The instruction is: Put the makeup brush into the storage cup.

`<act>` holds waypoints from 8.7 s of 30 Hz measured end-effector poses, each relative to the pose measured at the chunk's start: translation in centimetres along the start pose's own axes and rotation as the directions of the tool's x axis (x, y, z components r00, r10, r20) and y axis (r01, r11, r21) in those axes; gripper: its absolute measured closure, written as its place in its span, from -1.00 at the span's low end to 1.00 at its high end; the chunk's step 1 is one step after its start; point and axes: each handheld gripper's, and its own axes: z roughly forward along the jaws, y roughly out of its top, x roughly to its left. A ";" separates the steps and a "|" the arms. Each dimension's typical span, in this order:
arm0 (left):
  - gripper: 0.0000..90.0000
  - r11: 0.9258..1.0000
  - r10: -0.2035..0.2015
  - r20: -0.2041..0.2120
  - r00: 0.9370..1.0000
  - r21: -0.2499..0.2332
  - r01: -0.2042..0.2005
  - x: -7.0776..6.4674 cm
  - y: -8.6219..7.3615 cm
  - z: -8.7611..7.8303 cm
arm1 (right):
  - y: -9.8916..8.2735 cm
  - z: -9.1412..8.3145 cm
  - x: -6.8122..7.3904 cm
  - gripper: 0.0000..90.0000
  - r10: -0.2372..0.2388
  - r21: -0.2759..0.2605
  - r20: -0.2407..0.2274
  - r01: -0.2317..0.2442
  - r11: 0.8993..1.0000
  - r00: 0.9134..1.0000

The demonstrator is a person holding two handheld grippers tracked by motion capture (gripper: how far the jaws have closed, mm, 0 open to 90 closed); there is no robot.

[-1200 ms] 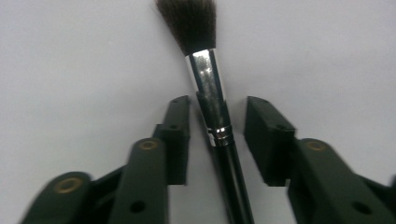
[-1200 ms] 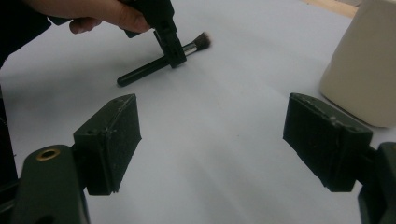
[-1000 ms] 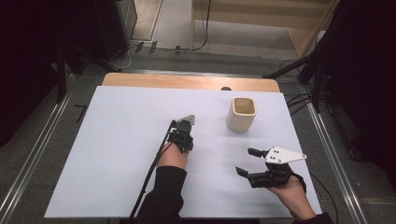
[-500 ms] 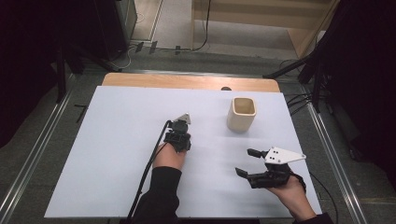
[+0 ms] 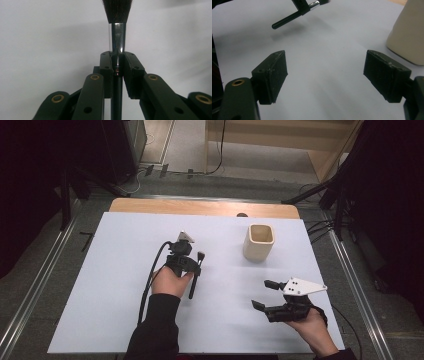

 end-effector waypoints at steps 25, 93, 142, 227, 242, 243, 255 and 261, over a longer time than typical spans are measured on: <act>0.76 0.978 0.145 0.297 0.944 -0.186 -0.091 4.0 -1.4 -3.9 | 1.1 1.9 0.8 -0.51 0.060 0.024 -0.119 -0.057 0.998 0.991; 0.76 0.916 0.342 0.537 0.771 -0.373 -0.146 4.7 -5.1 -3.5 | 4.9 9.1 3.6 -0.50 0.141 0.038 -0.303 -0.135 0.990 0.942; 0.76 0.908 0.286 0.561 0.777 -0.417 -0.034 3.7 -5.9 -1.3 | 5.6 12.0 5.0 0.13 0.423 0.102 -0.318 -0.413 0.905 0.848; -0.34 0.856 0.467 0.360 0.807 -0.414 -0.310 6.1 -6.5 -4.4 | 5.5 10.3 2.7 0.75 0.373 0.121 -0.223 -0.354 0.927 0.901; -0.35 0.837 0.503 0.294 0.813 -0.400 -0.373 6.8 -7.2 -4.9 | 5.5 9.5 2.0 0.75 0.341 0.111 -0.183 -0.325 0.939 0.922; -0.35 0.833 0.509 0.284 0.813 -0.399 -0.382 6.8 -7.3 -4.9 | 5.5 9.4 1.9 0.75 0.337 0.109 -0.179 -0.322 0.941 0.924; -0.35 0.768 0.592 0.137 0.794 -0.394 -0.505 7.3 -8.3 -5.4 | 5.5 8.9 1.6 0.76 0.297 0.104 -0.144 -0.285 0.953 0.944; -0.36 0.739 0.631 0.077 0.772 -0.362 -0.568 7.7 -8.9 -5.4 | 5.6 8.7 1.4 0.75 0.290 0.100 -0.136 -0.278 0.955 0.947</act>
